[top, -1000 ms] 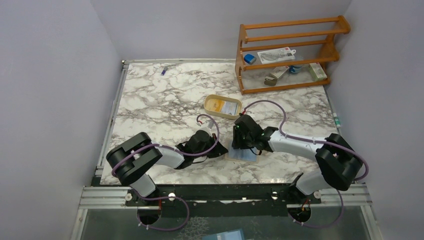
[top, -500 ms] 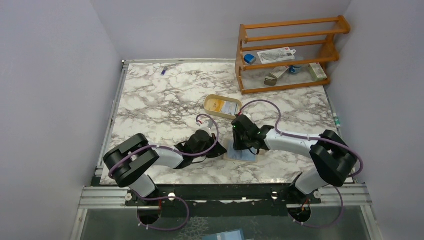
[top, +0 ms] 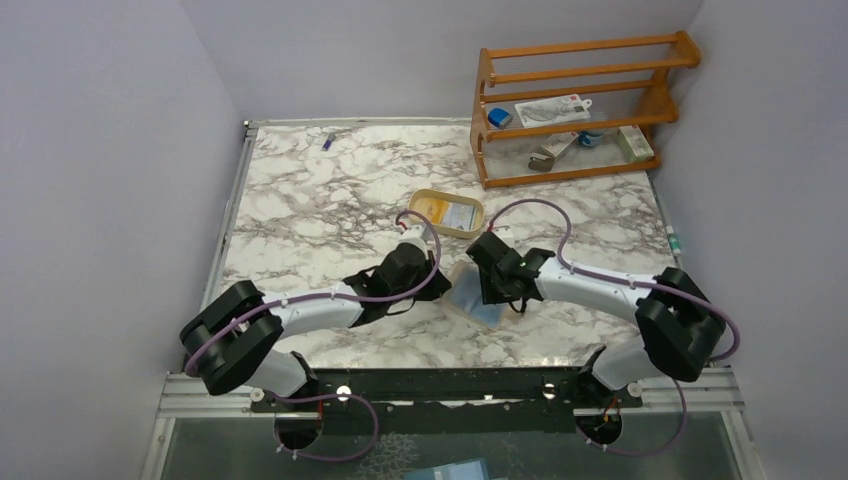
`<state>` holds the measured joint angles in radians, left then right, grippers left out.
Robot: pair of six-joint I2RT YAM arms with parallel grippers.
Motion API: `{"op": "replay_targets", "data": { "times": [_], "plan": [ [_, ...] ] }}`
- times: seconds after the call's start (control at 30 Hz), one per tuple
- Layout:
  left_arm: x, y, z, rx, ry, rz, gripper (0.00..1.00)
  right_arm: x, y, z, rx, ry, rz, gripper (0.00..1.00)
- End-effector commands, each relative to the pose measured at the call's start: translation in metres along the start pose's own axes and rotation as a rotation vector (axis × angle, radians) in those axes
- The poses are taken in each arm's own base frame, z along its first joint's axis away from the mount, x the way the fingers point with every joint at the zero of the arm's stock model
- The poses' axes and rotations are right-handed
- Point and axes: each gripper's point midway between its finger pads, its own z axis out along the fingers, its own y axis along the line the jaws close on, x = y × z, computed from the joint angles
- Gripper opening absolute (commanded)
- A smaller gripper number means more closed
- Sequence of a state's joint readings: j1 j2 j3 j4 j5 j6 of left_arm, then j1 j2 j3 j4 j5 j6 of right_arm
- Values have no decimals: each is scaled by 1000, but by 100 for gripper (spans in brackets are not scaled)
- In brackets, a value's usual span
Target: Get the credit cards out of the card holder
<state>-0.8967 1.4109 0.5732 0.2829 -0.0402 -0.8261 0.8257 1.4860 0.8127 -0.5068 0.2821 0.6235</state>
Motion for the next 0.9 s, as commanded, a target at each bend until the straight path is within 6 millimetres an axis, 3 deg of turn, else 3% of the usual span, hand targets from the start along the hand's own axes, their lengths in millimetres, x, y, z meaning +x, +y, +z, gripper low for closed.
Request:
{"op": "replay_targets", "data": {
  "times": [0.0,0.2,0.4,0.63,0.87],
  "plan": [
    [-21,6,-9,-78,-48,71,0,-8,-21,-26,64,-63,36,40],
    [-43,-4,-22,-98,-80,128,0,-42,-1,-63,-137,-259,107,43],
    [-64,-24,-38,-80,-97,180,0,-54,20,-90,-346,-395,100,47],
    [-65,-25,-42,-84,-84,203,0,-40,28,-65,-330,-297,89,48],
    [-39,0,-30,-111,-48,167,0,-38,50,-29,-337,-226,65,48]
  ]
}}
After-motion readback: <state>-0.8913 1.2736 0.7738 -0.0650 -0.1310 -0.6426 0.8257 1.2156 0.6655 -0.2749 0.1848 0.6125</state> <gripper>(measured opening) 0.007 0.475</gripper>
